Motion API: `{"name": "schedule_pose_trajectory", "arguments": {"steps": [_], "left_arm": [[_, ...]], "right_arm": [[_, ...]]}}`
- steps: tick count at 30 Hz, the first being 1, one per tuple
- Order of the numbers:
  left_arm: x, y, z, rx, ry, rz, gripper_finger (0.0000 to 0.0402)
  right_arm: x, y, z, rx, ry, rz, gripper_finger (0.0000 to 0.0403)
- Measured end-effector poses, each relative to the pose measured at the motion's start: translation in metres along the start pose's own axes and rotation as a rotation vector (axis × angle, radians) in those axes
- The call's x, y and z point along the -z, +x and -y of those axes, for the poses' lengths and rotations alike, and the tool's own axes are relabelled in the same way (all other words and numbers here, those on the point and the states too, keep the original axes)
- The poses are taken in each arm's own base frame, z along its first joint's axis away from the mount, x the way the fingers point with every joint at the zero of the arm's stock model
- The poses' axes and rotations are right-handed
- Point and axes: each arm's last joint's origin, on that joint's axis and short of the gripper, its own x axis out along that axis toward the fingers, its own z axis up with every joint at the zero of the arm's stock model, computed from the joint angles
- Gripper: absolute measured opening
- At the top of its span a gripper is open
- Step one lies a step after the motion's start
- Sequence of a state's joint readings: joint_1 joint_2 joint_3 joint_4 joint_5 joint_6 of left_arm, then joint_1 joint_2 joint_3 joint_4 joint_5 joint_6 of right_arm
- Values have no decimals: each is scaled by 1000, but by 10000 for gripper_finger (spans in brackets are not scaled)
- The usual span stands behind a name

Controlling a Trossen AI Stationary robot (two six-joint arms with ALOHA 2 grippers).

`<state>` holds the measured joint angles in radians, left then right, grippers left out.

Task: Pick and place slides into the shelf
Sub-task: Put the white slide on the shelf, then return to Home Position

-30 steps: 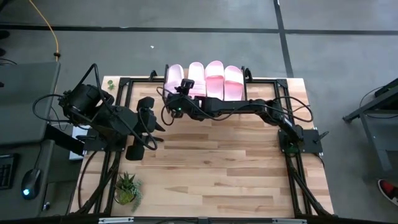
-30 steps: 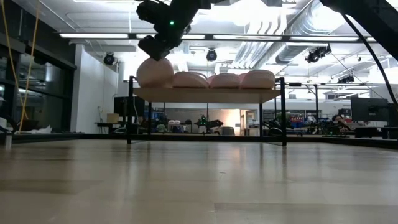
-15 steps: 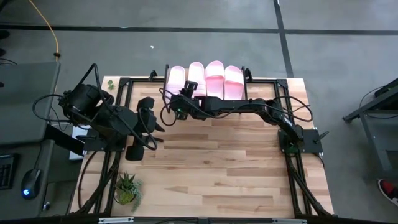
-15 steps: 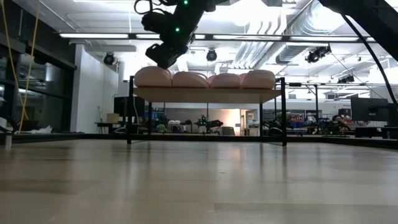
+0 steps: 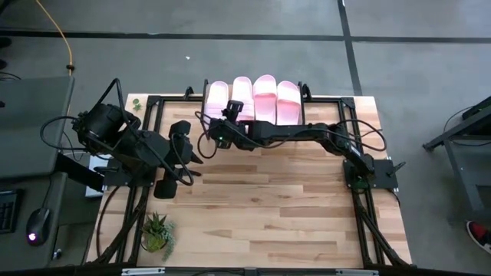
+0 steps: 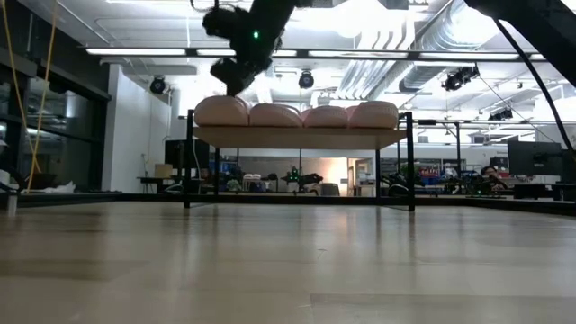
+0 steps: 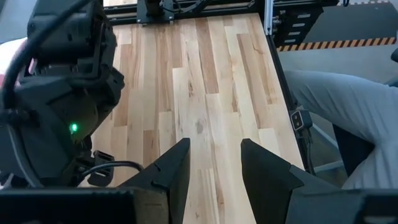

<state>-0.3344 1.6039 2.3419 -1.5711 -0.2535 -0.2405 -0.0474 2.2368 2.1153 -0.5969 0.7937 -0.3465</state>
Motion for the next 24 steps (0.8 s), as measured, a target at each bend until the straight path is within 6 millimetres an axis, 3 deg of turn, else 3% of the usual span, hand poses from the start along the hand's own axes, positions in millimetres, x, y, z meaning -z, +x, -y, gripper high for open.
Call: {"name": "schedule_pose_trajectory", "arguments": {"steps": [12, 24], "left_arm": [[0, 0, 0, 0, 9, 0, 127], [0, 0, -1, -22, 27, 6, 127]], "right_arm": [[-28, -54, 26, -65, 49, 53, 197], [-9, -77, 32, -129, 1, -84, 197]]}}
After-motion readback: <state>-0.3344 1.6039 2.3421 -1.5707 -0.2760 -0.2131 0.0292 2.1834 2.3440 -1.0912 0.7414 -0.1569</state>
